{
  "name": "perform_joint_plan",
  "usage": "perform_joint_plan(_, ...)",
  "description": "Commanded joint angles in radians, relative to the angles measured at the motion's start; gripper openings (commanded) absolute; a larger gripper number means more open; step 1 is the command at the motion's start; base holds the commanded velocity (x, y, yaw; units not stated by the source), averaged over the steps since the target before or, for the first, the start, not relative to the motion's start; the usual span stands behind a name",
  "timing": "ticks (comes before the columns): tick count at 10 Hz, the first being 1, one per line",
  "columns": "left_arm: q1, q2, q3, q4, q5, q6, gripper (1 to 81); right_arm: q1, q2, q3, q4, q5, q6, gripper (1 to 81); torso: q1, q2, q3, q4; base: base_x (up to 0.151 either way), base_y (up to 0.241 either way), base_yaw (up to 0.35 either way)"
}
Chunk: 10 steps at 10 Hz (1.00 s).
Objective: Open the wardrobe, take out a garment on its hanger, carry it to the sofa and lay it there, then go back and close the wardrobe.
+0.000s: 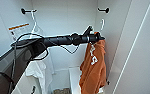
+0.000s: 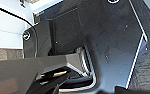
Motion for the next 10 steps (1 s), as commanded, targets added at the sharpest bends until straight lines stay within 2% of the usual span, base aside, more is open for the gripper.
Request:
perform_joint_plan(1,-0.192,0.002,0.008,0.036,-0.083,0.02,1.0,0.03,0.004,0.006,-0.007,-0.042,0.002,81.1,0.0,0.0,0.0,0.0,-0.134,0.0,0.0)
perform_joint_plan(10,-0.115,-0.018,0.039,0.054,-0.14,0.023,1.0,0.029,0.004,0.006,-0.009,-0.041,0.0,81.1,0.0,0.0,0.0,0.0,-0.13,0.0,0.0)
